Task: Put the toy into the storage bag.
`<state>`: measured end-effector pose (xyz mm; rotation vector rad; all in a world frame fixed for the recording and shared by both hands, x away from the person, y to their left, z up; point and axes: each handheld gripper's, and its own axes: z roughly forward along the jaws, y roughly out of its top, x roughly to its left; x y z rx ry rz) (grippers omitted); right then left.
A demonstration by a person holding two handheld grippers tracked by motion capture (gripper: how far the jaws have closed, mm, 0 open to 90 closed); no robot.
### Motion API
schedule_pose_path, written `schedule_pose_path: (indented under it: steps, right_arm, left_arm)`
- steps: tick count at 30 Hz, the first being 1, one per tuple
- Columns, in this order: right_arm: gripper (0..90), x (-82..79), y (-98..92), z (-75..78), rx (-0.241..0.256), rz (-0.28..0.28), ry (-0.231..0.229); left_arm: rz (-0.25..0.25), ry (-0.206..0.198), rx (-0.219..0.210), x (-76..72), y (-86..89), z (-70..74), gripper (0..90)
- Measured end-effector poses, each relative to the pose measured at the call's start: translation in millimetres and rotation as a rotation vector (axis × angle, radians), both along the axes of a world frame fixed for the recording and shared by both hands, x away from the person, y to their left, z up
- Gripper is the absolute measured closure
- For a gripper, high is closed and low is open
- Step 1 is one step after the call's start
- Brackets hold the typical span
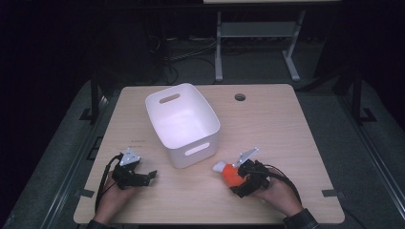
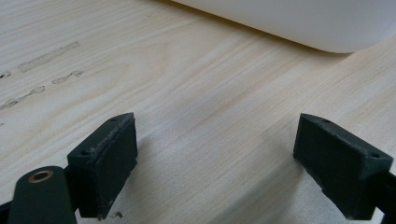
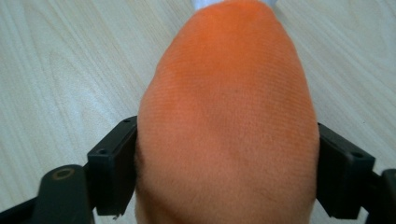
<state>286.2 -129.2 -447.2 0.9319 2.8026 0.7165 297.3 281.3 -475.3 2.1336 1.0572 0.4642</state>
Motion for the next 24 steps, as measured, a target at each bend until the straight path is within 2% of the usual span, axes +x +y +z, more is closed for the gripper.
schedule_pose_path:
  steps: [7, 24]
  right_arm:
    - [22.5, 1.2, -2.8, 5.1, 0.006, -0.009, 0.0]
    - [22.9, 12.4, -19.2, 25.8, 0.025, -0.054, -0.037]
  left_arm:
    - [0.0, 0.0, 0.0, 0.0, 0.0, 0.0, 13.0]
    - [0.001, 0.0, -0.003, 0.0, -0.1, 0.0, 12.9]
